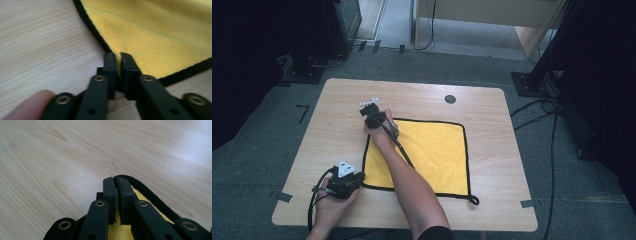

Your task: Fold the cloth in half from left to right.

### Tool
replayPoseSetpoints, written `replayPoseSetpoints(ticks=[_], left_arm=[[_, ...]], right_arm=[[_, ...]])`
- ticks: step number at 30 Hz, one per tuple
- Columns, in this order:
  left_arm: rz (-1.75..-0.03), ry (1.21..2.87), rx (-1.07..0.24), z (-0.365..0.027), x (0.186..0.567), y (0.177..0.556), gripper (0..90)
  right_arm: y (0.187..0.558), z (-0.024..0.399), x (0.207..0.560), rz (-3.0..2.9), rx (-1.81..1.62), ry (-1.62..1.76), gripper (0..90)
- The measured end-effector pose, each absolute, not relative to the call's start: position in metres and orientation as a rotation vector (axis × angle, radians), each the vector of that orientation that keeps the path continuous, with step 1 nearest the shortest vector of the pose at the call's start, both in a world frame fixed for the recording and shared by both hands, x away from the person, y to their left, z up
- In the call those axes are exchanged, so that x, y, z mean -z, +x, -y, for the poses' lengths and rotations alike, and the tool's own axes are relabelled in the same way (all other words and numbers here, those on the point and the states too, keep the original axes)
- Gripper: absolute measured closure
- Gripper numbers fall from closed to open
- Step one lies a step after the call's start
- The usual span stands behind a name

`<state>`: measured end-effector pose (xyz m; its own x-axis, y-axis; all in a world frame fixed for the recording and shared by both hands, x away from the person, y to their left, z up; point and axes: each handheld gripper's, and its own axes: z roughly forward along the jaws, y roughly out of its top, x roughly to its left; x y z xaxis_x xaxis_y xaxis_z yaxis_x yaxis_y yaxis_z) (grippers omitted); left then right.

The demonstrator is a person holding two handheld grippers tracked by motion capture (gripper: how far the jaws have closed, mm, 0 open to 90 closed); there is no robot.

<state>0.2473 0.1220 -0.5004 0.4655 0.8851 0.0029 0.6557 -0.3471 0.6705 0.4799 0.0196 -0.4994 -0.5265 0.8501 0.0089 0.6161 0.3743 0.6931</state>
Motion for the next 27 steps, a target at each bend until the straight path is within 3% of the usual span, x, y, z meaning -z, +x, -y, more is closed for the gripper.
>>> replayPoseSetpoints(ticks=[6, 11, 17, 27], left_arm=[[-1.244, 1.925, -0.562, -0.151, 0.465, 0.232, 88.0], [-1.159, 1.865, -0.518, -0.142, 0.449, 0.221, 88.0], [-1.008, 1.952, -0.442, -0.078, 0.453, 0.218, 88.0], [-0.856, 2.042, -0.295, 0.033, 0.465, 0.234, 88.0]], right_arm=[[0.482, -0.036, 0.463, -2.304, -1.154, 1.211, 86.7], [0.472, -0.022, 0.442, -2.289, -1.225, 1.148, 86.7], [0.456, 0.058, 0.431, -2.274, -1.250, 1.163, 86.3], [0.446, 0.190, 0.447, -2.162, -1.241, 1.398, 86.2]])
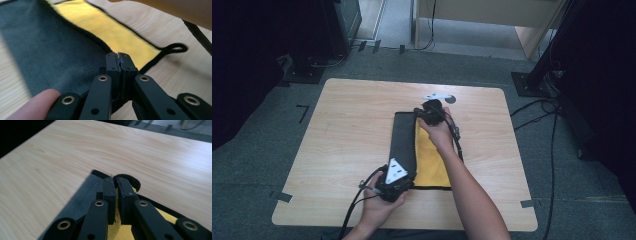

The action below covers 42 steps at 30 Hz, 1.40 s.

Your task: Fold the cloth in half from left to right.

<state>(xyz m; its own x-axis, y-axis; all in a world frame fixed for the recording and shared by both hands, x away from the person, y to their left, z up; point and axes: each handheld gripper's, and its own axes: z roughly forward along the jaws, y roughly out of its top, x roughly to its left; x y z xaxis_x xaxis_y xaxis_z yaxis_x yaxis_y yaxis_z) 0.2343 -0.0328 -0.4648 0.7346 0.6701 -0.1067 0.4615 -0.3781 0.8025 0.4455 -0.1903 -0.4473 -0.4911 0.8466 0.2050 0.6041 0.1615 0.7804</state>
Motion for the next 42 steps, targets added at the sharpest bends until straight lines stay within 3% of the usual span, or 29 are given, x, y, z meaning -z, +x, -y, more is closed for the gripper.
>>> replayPoseSetpoints(ticks=[8, 19, 20, 22, 24, 27, 35, 42], left_arm=[[-0.835, 2.074, -0.265, 0.091, 0.484, 0.245, 87.9], [-0.819, 2.061, -0.265, 0.119, 0.485, 0.252, 87.1], [-0.812, 2.075, -0.236, 0.121, 0.487, 0.253, 85.1], [-0.800, 2.108, -0.179, 0.122, 0.491, 0.253, 71.4], [-0.783, 2.108, -0.210, 0.118, 0.491, 0.248, 58.5], [-0.781, 2.093, -0.244, 0.110, 0.487, 0.242, 47.5], [-0.821, 2.040, -0.308, 0.041, 0.481, 0.240, 43.8], [-0.909, 2.044, -0.339, -0.019, 0.492, 0.236, 45.6]], right_arm=[[0.450, 0.248, 0.470, -2.104, -1.190, 1.505, 86.1], [0.459, 0.269, 0.487, -2.084, -1.154, 1.486, 84.2], [0.460, 0.269, 0.489, -2.086, -1.126, 1.485, 82.6], [0.461, 0.271, 0.494, -2.077, -1.071, 1.507, 76.1], [0.460, 0.275, 0.498, -2.052, -1.043, 1.542, 72.3], [0.457, 0.281, 0.498, -2.023, -1.050, 1.561, 70.5], [0.433, 0.288, 0.484, -1.998, -1.013, 1.501, 65.7], [0.369, 0.292, 0.473, -2.069, -1.087, 1.480, 66.8]])
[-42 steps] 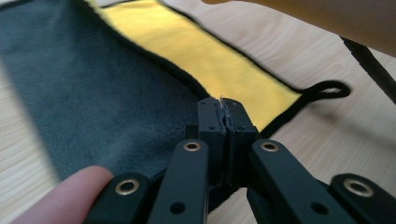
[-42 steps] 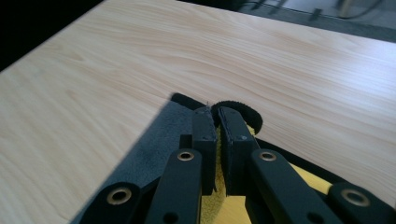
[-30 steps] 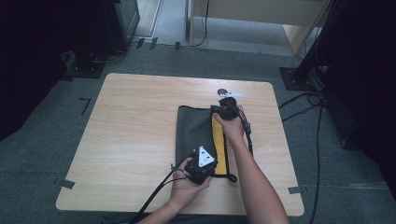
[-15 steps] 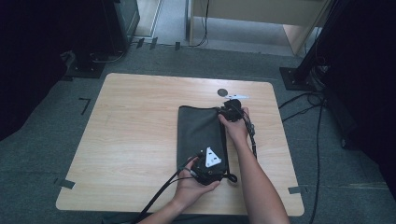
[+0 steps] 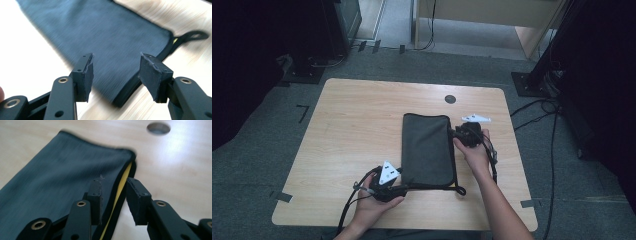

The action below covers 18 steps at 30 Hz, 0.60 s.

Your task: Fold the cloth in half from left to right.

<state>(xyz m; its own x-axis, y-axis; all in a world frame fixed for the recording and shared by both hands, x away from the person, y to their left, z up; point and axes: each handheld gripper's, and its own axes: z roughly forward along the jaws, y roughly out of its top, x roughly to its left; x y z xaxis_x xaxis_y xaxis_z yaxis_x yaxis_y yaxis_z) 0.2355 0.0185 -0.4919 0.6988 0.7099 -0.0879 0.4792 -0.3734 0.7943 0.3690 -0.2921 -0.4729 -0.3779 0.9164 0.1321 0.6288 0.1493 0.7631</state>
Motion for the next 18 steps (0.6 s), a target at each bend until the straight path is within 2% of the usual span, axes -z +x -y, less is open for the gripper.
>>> replayPoseSetpoints(ticks=[6, 11, 18], left_arm=[[-0.927, 2.060, -0.304, -0.031, 0.503, 0.234, 49.6], [-0.892, 2.105, -0.325, -0.028, 0.507, 0.228, 52.5], [-0.864, 2.165, -0.338, -0.023, 0.513, 0.228, 60.7]], right_arm=[[0.313, 0.289, 0.483, -2.121, -1.052, 1.492, 70.4], [0.275, 0.293, 0.493, -2.120, -1.035, 1.539, 73.6], [0.244, 0.295, 0.502, -2.122, -1.057, 1.595, 73.5]])
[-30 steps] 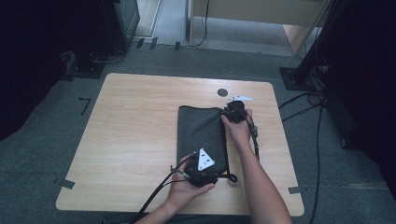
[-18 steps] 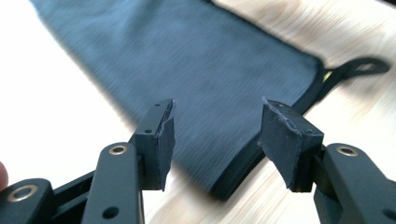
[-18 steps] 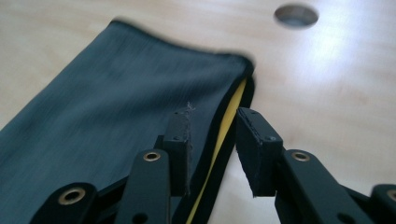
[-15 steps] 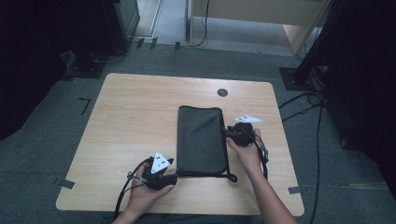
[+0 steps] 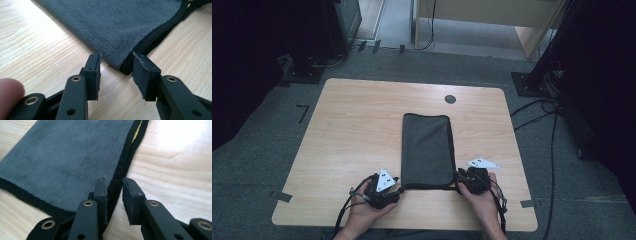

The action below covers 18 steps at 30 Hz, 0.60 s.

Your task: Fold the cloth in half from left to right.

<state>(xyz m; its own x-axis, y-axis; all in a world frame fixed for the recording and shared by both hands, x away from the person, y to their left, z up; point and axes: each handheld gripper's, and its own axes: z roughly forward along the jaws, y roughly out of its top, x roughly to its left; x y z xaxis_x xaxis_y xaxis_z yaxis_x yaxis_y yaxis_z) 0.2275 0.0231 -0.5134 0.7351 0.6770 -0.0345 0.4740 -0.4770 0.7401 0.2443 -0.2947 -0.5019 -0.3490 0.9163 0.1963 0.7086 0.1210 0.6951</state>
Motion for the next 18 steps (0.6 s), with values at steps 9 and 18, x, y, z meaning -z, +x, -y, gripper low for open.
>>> replayPoseSetpoints(ticks=[9, 18], left_arm=[[-0.837, 2.201, -0.343, -0.021, 0.515, 0.224, 74.3], [-0.824, 2.221, -0.277, -0.027, 0.513, 0.226, 90.0]], right_arm=[[0.240, 0.286, 0.507, -2.148, -1.033, 1.610, 82.5], [0.234, 0.285, 0.505, -2.183, -1.004, 1.581, 88.7]])
